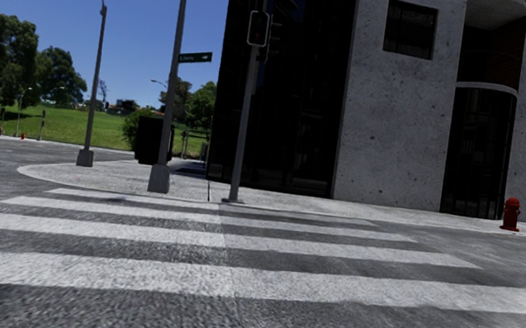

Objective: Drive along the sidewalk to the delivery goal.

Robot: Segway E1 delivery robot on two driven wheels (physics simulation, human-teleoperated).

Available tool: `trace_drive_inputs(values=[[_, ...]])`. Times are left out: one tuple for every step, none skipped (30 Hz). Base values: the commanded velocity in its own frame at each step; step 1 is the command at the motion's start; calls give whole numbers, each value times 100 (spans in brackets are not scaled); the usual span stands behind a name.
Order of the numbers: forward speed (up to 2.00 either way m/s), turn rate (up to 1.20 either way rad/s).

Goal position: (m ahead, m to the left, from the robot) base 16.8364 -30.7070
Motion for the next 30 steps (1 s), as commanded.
trace_drive_inputs(values=[[200,-7],[200,0],[200,0],[200,0],[200,0],[200,0],[200,0],[200,0],[200,0],[200,0],[200,0],[200,0],[200,0],[200,0],[200,0],[200,0],[200,0],[200,0],[200,0],[200,0],[200,0],[200,0],[200,-4],[200,-4],[200,-7],[200,-12],[200,-17],[200,-17],[200,-19],[200,-23]])
